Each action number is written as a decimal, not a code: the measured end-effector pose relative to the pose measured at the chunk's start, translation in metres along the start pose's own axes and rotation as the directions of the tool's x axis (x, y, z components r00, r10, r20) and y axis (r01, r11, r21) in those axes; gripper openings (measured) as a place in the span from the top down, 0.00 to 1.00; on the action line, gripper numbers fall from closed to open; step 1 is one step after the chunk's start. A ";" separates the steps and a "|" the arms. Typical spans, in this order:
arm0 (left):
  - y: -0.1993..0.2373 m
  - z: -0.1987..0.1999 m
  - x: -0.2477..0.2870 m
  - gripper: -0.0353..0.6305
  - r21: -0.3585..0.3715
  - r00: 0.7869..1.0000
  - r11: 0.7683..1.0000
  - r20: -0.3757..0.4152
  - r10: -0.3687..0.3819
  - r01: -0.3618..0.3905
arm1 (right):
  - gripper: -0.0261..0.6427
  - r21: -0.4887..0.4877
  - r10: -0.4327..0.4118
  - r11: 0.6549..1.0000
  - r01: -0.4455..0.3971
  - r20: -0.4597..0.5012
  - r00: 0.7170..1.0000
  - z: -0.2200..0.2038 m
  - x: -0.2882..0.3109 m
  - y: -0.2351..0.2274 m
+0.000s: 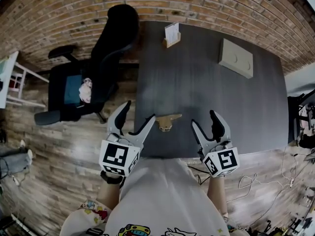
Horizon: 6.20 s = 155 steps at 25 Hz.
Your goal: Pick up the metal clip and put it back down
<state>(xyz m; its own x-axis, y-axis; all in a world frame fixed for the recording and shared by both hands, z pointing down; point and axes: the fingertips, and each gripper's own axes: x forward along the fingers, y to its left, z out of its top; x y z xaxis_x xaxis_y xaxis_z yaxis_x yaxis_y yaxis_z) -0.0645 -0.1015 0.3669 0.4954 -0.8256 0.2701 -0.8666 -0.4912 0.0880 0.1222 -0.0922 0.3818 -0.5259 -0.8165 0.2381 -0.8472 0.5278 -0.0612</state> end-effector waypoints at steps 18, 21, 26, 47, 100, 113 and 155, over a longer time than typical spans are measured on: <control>-0.005 -0.016 0.003 0.43 -0.027 0.996 0.997 -0.033 0.077 -0.078 | 0.51 -0.057 0.169 0.983 -0.173 -0.070 0.983 -0.015 0.023 0.010; -0.005 -0.023 0.002 0.43 -0.033 0.995 0.995 -0.049 0.088 -0.090 | 0.51 -0.066 0.213 0.973 -0.221 -0.102 0.972 -0.023 0.028 0.018; -0.003 -0.038 -0.002 0.43 -0.043 0.992 0.993 -0.070 0.108 -0.111 | 0.51 -0.079 0.279 0.953 -0.293 -0.157 0.948 -0.042 0.037 0.032; -0.013 -0.090 -0.016 0.45 -0.096 0.983 0.985 -0.132 0.128 -0.142 | 0.51 -0.226 0.465 0.767 -0.601 -0.450 0.762 -0.153 0.058 0.094; -0.013 -0.124 -0.023 0.47 -0.161 0.972 0.969 -0.173 0.160 -0.188 | 0.79 -0.570 0.377 0.440 -0.694 -0.585 0.719 -0.205 0.093 0.094; -0.006 -0.118 -0.024 0.47 -0.154 0.972 0.968 -0.156 0.176 -0.200 | 0.81 -0.567 0.369 0.463 -0.681 -0.575 0.730 -0.198 0.094 0.089; -0.029 0.016 0.015 0.65 0.047 0.995 0.998 0.083 -0.049 0.045 | 0.83 -0.370 0.085 0.926 -0.068 0.030 0.996 0.024 0.029 -0.012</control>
<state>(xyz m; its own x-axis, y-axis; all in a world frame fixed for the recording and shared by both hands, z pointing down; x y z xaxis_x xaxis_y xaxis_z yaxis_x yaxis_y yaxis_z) -0.0315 -0.1038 0.3533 0.5403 -0.8208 0.1853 -0.8397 -0.5404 0.0547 0.1154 -0.1274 0.3663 -0.5979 -0.7754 0.2030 -0.7211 0.6309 0.2862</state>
